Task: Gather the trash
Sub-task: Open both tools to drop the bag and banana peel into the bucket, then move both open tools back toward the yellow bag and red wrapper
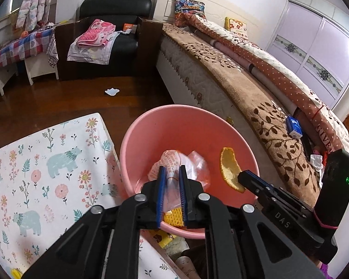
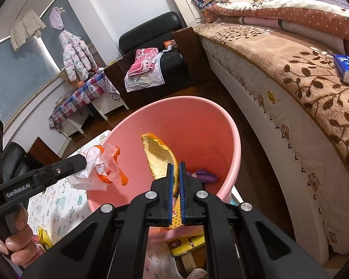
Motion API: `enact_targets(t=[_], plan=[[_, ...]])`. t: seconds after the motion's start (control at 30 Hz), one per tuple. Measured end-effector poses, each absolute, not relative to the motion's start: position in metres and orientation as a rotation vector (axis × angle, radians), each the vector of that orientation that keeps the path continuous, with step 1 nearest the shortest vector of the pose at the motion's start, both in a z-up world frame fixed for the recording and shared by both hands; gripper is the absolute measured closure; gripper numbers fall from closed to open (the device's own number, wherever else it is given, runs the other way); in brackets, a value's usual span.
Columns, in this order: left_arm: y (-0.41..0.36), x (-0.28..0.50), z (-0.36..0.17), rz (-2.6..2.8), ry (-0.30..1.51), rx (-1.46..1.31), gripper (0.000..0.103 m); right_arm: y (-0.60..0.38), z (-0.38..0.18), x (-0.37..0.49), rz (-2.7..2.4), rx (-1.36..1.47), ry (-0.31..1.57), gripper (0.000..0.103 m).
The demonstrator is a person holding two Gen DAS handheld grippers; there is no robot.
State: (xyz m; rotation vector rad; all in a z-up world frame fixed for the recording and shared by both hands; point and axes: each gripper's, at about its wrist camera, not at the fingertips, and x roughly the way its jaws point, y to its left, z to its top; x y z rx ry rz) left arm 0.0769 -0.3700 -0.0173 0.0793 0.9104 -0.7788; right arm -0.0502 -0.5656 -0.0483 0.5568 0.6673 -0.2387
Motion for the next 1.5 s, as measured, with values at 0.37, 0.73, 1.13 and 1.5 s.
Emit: enact_targets(t=[0.37,0.73,1.13,1.5], plan=[[-0.355,0.074,-0.009,-0.761,0.891,0.053,0.063,-0.563,-0.049,-0.045,-0.219,0.565,0.688,0.094],[-0.319,0.054,0.026,-0.76,0.821,0.021,0.058,-0.533,-0.017,-0.059,-0.223,0.434,0.592,0.073],[-0.231,0.029,0.065,-0.681,0.725,-0.005,0.053,-0.472,0.018,-0.072,-0.083,0.373,0.558,0.073],[-0.091,0.008,0.08,-0.455,0.665,0.004,0.052,-0.402,0.027,-0.079,0.106,0.324,0.588,0.073]])
